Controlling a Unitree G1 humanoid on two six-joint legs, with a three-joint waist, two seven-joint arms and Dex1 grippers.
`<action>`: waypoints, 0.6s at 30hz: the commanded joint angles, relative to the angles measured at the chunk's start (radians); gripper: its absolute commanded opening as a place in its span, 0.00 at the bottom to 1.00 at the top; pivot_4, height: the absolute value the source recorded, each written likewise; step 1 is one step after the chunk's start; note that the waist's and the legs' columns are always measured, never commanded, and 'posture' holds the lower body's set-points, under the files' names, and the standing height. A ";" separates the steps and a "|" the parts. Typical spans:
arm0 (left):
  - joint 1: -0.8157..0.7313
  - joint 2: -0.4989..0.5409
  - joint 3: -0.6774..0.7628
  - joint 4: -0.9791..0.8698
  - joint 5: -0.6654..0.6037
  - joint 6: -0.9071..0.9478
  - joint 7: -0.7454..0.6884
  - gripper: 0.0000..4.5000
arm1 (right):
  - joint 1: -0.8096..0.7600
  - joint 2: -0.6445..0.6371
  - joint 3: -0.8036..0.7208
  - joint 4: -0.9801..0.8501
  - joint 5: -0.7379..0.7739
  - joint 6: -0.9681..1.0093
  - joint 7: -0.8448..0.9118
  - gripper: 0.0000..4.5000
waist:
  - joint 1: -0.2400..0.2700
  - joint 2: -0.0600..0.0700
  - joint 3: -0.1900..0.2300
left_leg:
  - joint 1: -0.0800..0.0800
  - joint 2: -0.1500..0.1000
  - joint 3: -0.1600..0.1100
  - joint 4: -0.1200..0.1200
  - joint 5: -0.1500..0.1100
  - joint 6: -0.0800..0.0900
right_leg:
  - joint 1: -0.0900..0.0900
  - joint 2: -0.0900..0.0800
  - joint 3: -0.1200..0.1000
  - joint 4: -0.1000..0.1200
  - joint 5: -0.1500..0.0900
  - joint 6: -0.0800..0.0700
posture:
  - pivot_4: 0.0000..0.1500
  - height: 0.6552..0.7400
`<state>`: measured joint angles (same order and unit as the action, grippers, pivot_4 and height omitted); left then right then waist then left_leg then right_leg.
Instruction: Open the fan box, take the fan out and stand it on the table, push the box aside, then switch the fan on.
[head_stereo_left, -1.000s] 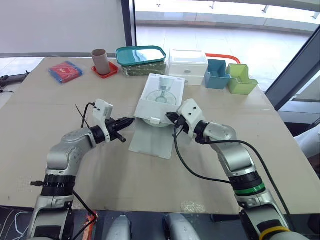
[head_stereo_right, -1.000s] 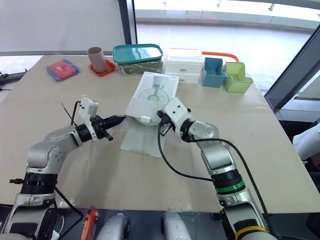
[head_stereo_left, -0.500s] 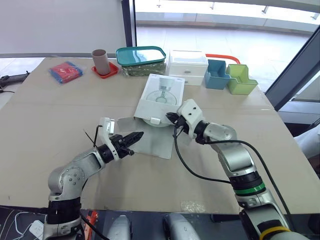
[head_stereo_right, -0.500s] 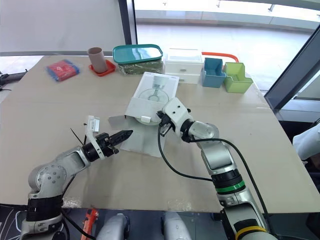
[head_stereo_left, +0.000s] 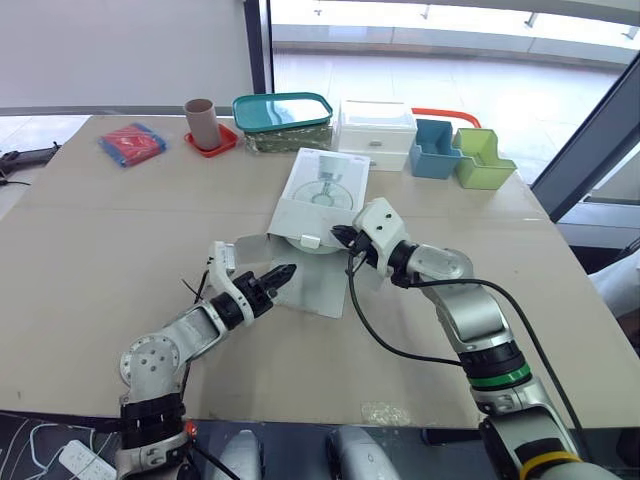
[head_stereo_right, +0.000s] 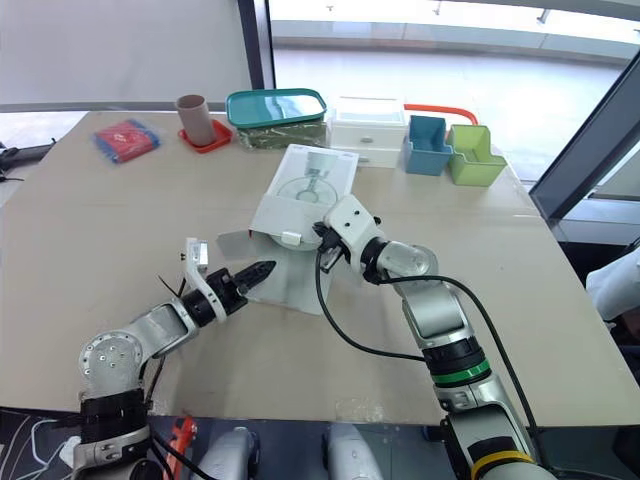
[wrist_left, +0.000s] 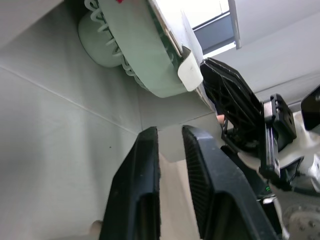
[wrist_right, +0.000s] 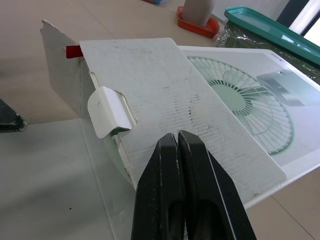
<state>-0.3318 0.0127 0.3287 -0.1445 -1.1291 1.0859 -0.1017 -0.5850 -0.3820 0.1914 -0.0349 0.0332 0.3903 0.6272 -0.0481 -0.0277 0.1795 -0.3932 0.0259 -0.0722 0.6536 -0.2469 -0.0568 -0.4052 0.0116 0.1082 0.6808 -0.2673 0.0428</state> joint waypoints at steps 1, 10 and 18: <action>-0.035 -0.022 0.017 0.047 -0.013 -0.048 0.037 0.47 | 0.007 -0.005 0.003 -0.001 -0.005 0.012 0.003 0.01 | -0.001 0.000 0.000 | 0.000 0.000 0.000 0.000 0.000 0.000 | 0.000 0.000 0.000 0.000 0.000 0.000 | 1.00 1.00; -0.069 -0.012 -0.030 0.104 0.062 -0.118 0.010 0.80 | 0.002 -0.012 0.001 -0.002 -0.005 0.015 0.007 0.01 | 0.000 0.000 0.000 | 0.000 0.000 0.000 0.000 0.000 0.000 | 0.000 0.000 0.000 0.000 0.000 0.000 | 1.00 1.00; -0.086 -0.017 -0.036 0.152 0.102 -0.156 0.017 0.80 | -0.004 -0.014 0.005 0.001 -0.007 0.012 0.012 0.01 | 0.000 0.000 0.000 | 0.000 0.000 0.000 0.000 0.000 -0.001 | 0.000 0.000 0.000 0.000 0.000 0.000 | 1.00 1.00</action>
<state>-0.4036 0.0064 0.2854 0.0018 -1.0257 0.9483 -0.0879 -0.5874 -0.3868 0.1916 -0.0362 0.0332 0.3946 0.6317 -0.0484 -0.0277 0.1795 -0.3931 0.0258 -0.0721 0.6533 -0.2466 -0.0573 -0.4052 0.0119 0.1087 0.6807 -0.2674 0.0430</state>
